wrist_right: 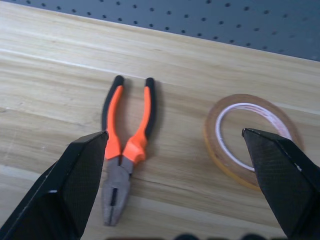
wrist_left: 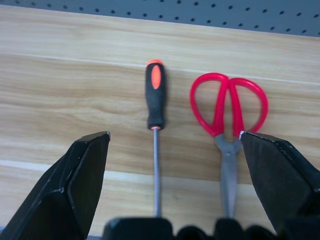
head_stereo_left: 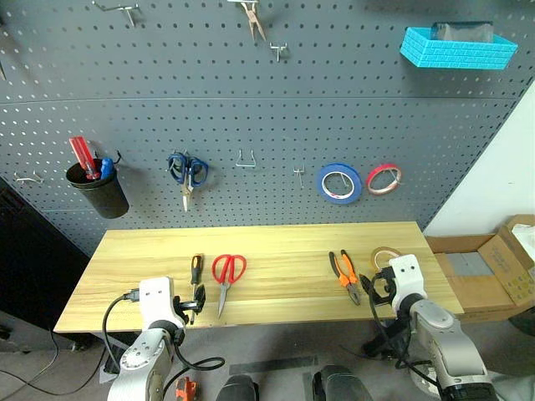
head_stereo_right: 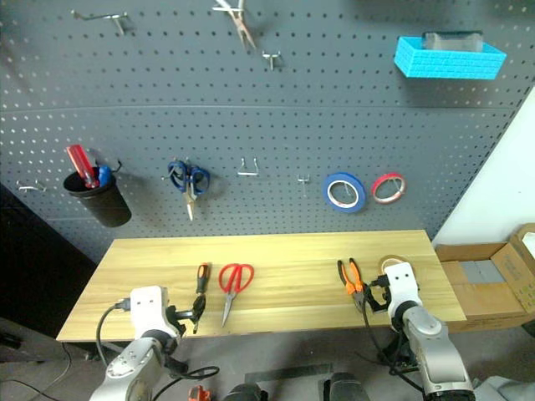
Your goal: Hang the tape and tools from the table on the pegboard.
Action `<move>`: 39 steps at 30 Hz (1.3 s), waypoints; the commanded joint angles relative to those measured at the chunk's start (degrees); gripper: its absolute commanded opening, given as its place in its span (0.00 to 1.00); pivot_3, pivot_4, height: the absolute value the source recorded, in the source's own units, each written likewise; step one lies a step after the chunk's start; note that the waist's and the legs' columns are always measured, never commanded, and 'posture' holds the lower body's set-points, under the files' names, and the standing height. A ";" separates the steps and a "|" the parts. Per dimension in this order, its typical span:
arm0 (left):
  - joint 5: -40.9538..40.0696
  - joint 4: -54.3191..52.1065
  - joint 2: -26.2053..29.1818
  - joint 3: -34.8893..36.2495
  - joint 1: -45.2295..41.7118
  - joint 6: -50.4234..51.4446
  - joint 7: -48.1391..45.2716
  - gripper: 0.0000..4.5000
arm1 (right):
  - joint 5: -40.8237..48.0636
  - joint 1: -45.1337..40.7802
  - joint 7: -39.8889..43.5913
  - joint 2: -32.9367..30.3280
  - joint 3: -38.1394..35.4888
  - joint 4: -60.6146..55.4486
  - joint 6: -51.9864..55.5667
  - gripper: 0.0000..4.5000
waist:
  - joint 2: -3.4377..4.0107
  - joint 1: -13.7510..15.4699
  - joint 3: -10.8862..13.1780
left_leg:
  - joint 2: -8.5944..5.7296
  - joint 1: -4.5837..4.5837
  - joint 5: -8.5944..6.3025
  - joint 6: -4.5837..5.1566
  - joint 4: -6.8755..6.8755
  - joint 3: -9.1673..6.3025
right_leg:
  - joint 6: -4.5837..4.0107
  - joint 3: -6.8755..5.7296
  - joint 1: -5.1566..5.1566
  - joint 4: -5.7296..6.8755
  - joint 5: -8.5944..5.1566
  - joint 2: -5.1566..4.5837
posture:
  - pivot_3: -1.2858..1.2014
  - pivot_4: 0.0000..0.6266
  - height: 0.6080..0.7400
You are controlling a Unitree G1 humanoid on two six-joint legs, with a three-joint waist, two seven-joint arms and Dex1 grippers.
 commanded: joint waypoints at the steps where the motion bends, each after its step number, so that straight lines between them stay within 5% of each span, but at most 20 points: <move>1: -0.09 0.10 0.03 -0.76 -0.77 -1.92 -0.78 0.99 | 0.14 0.22 -0.41 -1.01 -1.66 -3.35 0.18 1.00 | 0.00 -0.16 0.00 | 0.00 0.00 0.00 0.00 0.01 0.00 | 0.00 0.00 0.00 0.00 0.00 0.00 | 0.49 0.09 1.00; 31: 0.84 1.21 0.07 -0.72 -1.63 -3.72 0.50 0.99 | -0.35 -3.20 1.98 -1.22 0.33 -2.20 0.06 1.00 | 0.10 -1.44 -0.56 | 0.00 0.05 0.00 0.00 0.11 0.01 | 0.03 0.18 0.03 0.19 0.03 0.11 | 0.48 0.09 1.00; 39: 1.93 1.88 6.31 -10.32 -11.02 -0.26 -8.95 0.99 | -0.19 -7.32 5.66 -5.79 -0.50 1.44 -0.26 1.00 | 0.09 -1.38 -0.02 | -0.06 0.06 0.07 0.08 0.21 -0.02 | 0.02 0.26 0.04 0.33 0.02 0.14 | 0.46 0.17 1.00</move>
